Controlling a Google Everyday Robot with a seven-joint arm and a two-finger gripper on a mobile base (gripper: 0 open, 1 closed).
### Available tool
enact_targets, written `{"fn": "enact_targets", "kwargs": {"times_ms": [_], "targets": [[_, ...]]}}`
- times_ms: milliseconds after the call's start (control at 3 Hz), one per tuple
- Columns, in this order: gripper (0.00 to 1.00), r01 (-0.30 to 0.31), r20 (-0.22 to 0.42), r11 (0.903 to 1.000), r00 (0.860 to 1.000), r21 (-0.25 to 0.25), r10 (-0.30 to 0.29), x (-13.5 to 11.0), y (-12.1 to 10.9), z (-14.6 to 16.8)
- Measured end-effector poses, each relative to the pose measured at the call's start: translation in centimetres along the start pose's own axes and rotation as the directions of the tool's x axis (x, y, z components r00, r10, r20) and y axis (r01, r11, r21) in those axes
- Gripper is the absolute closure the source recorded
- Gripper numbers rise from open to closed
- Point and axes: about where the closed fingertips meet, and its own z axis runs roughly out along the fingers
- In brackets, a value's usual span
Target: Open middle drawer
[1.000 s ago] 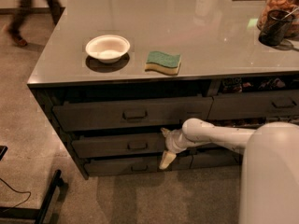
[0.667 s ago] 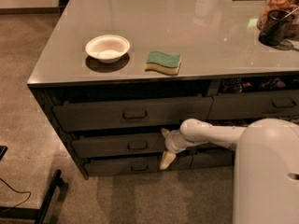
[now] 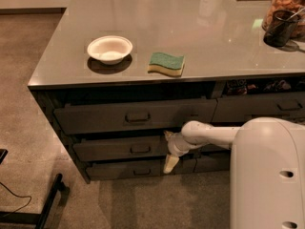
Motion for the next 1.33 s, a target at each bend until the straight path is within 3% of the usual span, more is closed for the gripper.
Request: {"fn": "enact_targets", "kwargs": {"times_ms": [333,1333], "targets": [[0.19,0.0,0.0,1.0,1.0,0.0,0.0,0.0,0.0,0.0],[0.89,0.0,0.0,1.0,1.0,0.0,0.0,0.0,0.01,0.01]]}}
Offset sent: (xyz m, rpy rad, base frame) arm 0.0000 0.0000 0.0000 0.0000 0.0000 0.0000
